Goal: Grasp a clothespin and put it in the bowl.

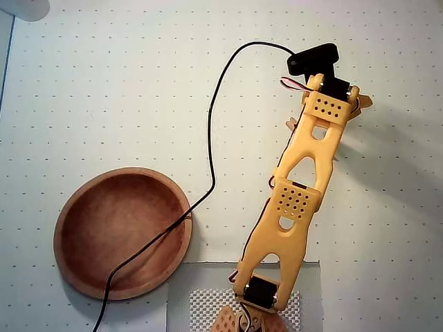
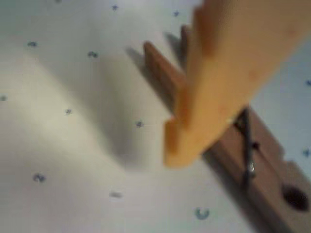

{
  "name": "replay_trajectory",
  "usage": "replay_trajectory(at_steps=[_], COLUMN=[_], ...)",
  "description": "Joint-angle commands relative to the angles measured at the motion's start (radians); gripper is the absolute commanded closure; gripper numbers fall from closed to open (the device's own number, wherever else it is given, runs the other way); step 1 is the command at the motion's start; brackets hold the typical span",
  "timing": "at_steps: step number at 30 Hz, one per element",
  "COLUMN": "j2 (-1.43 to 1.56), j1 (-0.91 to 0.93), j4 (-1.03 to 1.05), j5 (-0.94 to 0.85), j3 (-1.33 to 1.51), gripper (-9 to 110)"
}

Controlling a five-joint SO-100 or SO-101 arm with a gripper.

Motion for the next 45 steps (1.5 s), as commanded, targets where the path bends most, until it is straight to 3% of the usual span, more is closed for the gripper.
replay_trajectory(at_steps=[1,15,40,45], j2=[0.100,0.100,0.127,0.126], j1=[-0.008,-0.008,0.210,0.187], j4=[-0.009,0.011,0.035,0.037], j5=[-0.146,-0.393,-0.416,-0.413], j3=[-0.064,-0.063,-0.052,-0.051], gripper=[58,57,57,58])
